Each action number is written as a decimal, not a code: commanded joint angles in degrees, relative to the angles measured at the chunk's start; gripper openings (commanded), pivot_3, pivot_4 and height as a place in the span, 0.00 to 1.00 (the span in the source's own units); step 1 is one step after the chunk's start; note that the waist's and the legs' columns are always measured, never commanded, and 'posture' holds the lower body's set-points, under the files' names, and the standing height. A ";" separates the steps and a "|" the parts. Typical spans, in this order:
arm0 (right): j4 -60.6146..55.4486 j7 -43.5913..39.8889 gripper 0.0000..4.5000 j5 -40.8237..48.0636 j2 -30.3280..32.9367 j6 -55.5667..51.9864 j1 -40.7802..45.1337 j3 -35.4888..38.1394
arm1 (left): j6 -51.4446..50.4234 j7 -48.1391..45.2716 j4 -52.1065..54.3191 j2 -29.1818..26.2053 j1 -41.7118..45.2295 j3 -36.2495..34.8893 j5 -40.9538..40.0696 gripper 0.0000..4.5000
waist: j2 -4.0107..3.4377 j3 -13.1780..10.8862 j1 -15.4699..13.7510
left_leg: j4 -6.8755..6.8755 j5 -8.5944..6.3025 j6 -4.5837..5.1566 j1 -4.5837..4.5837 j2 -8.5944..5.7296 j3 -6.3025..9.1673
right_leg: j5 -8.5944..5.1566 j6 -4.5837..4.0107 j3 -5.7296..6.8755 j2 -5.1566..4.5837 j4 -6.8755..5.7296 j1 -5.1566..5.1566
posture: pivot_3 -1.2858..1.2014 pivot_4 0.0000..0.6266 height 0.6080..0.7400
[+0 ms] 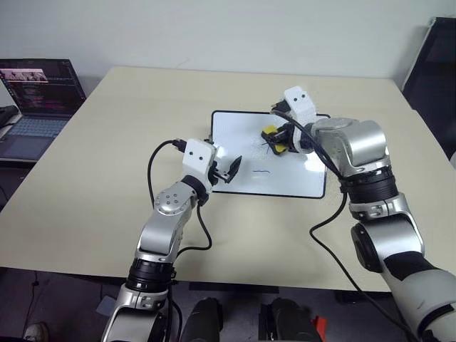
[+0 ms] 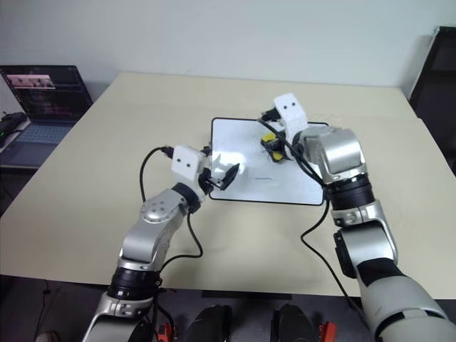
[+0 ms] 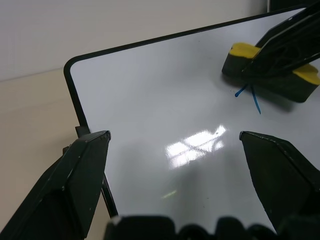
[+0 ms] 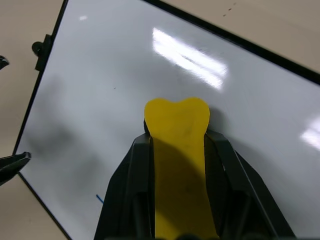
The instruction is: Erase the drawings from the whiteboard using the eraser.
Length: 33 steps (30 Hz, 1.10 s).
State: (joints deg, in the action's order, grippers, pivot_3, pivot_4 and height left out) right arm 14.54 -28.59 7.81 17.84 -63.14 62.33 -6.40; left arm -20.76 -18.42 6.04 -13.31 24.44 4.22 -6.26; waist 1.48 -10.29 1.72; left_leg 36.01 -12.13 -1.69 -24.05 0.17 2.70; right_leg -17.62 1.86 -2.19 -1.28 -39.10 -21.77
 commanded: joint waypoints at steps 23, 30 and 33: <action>-35.54 7.09 0.22 -3.67 12.07 11.42 -26.69 5.79 | -5.24 -4.40 19.72 -4.58 -16.21 -1.74 -3.96 1.00 | 0.00 0.00 0.08 | 0.00 0.00 0.00 -0.02 0.09 -0.02 | -0.01 0.00 -0.05 -0.01 0.06 0.01 | 0.52 0.24 1.00; -37.88 10.17 0.22 -3.61 9.58 10.87 -29.78 5.84 | -4.12 -3.47 18.31 -3.89 -15.31 -1.27 -3.41 1.00 | 0.00 0.00 -0.03 | 0.05 0.00 0.00 0.15 0.10 0.00 | 0.02 0.03 -0.02 0.10 0.00 0.17 | 0.52 0.24 1.00; -38.75 10.98 0.22 -3.37 8.55 9.99 -30.56 5.60 | -3.41 -3.27 17.01 -3.89 -14.59 -1.10 -3.20 1.00 | 0.00 0.00 -0.02 | 0.05 0.00 0.00 0.24 0.09 0.01 | 0.02 0.04 -0.02 0.13 0.03 0.28 | 0.52 0.24 1.00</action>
State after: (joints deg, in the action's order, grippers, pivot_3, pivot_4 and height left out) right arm -21.60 -18.41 4.59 26.34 -53.28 31.90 -1.64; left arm -25.63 -21.90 22.44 -17.51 9.36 3.31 -9.71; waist 1.49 -10.28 1.70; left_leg 36.05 -12.13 -1.69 -23.81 0.25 2.70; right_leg -17.61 1.90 -2.21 -1.14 -39.06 -21.49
